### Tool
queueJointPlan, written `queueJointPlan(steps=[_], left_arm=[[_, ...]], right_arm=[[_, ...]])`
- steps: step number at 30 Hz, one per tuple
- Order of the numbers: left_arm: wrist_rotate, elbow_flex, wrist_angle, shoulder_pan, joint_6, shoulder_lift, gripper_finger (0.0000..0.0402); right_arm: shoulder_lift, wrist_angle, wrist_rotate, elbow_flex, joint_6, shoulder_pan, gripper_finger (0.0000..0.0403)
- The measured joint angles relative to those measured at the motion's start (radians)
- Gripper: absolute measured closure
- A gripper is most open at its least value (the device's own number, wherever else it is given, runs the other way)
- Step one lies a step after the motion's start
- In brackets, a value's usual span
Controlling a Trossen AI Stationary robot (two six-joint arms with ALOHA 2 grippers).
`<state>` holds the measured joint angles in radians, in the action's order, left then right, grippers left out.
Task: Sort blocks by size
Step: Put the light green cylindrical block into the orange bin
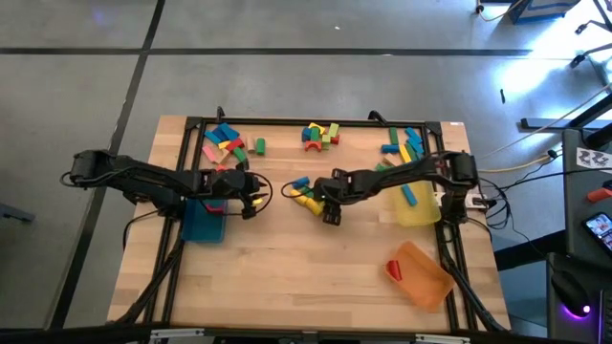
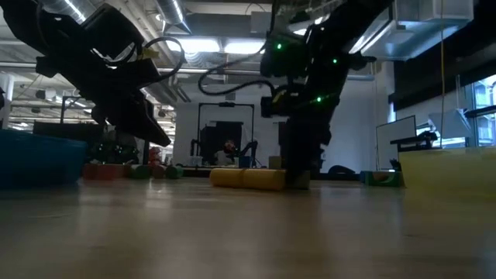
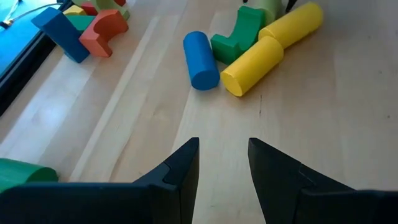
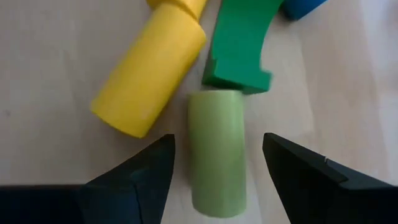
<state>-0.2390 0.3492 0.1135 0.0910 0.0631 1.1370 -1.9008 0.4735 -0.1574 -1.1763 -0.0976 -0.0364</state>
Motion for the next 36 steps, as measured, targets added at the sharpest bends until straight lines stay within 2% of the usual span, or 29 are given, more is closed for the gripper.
queueJointPlan(steps=[5, 12, 19, 26, 36], left_arm=[[0.0, 0.0, 0.0, 0.0, 0.0, 0.0, 0.0279], [0.0, 0.0, 0.001, 0.0, 0.007, 0.0, 0.0279], [0.0, 0.0, 0.001, 0.0, 0.016, 0.0, 0.0279], [0.0, 0.0, 0.001, 0.0, 0.017, 0.0, 0.0279], [0.0, 0.0, 0.0, 0.0, 0.016, 0.0, 0.0279]], right_arm=[[-0.017, -0.003, 0.013, 0.0, 0.005, -0.004, 0.0175], [-0.017, -0.002, 0.012, 0.0, 0.032, -0.003, 0.0268], [0.013, 0.03, 0.013, 0.0, -0.001, 0.013, 0.0269], [0.134, 0.143, -0.001, 0.0, -0.109, 0.073, 0.0258], [0.352, 0.431, 0.102, -0.001, -0.455, 0.19, 0.0252]])
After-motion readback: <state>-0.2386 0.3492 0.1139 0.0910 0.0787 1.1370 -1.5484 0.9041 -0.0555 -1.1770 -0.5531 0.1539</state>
